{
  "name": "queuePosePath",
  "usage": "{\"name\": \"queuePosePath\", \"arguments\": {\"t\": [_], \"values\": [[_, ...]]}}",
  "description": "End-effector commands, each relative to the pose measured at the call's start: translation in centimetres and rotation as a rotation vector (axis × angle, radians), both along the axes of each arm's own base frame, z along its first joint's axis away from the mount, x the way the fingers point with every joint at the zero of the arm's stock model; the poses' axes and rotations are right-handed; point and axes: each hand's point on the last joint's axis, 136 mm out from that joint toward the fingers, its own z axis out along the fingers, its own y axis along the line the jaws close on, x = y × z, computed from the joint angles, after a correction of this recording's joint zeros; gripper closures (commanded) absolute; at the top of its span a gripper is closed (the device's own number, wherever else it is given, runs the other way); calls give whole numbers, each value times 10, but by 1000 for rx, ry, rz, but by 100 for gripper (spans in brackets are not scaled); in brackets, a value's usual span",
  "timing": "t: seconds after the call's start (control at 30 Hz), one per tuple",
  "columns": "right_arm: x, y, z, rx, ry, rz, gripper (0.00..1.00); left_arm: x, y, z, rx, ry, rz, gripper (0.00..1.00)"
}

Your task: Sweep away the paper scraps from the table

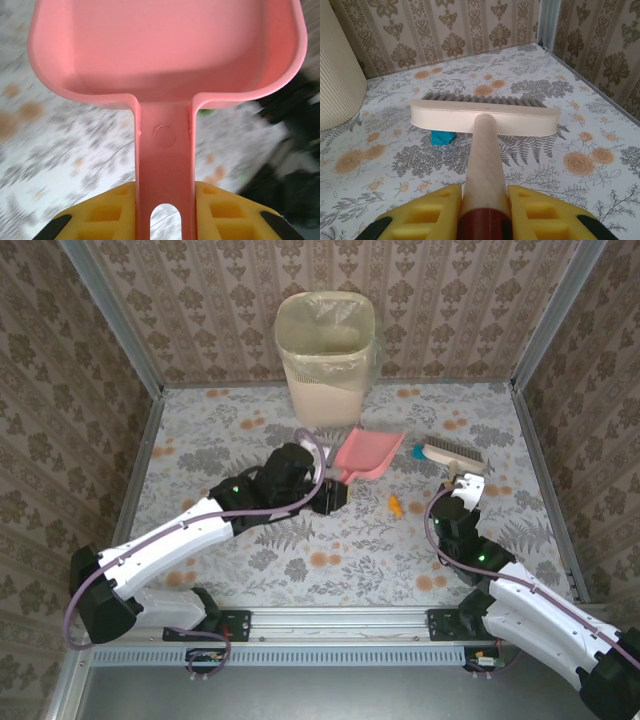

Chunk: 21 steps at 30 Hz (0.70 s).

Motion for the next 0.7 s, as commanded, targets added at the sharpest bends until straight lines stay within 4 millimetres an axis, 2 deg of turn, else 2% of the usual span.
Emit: {"name": "queuePosePath", "arguments": {"t": [0.0,0.17,0.27,0.4,0.57,0.67], "values": [[-1,-7,8,27,-33,-42,100,-4,32,-34,129,-60,10,100],[-2,-7,9,43,-30,-44,100,-1,57,-73,241,-90,50,100],[-3,-7,9,47,-31,-45,100,4,61,-90,305,-85,55,100],[-4,-9,10,53,-36,-59,99,15,53,-96,328,-75,57,100],[-8,-19,12,56,-45,-121,97,37,27,-93,323,-68,52,100],[-12,-28,14,63,-47,-176,97,47,19,-103,341,-55,49,100]]}}
